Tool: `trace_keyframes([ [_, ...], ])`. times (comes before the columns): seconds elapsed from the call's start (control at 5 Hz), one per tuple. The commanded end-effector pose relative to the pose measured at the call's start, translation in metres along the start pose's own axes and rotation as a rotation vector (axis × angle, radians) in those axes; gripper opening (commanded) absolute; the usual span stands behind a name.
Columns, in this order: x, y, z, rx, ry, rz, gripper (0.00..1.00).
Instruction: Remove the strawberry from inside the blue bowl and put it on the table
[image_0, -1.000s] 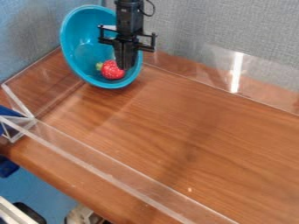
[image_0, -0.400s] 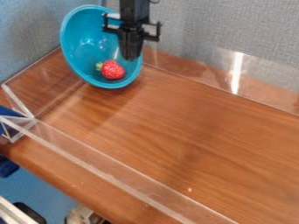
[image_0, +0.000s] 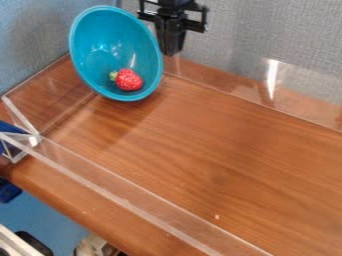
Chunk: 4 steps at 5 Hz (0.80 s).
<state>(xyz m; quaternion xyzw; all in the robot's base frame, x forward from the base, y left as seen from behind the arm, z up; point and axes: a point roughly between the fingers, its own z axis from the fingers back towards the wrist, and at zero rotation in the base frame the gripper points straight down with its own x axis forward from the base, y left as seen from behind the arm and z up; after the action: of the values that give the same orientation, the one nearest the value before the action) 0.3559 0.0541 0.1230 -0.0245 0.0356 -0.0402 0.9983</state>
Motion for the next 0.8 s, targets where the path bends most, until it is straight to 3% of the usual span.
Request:
trace_keyframes([
  [0.0,0.0,-0.016,0.026,0.007,-0.076,-0.064,0.0],
  [0.2,0.004,-0.022,0.02,-0.002,-0.063,-0.095,1.0],
  [0.6,0.008,-0.011,0.007,-0.006,-0.032,-0.091,1.0],
])
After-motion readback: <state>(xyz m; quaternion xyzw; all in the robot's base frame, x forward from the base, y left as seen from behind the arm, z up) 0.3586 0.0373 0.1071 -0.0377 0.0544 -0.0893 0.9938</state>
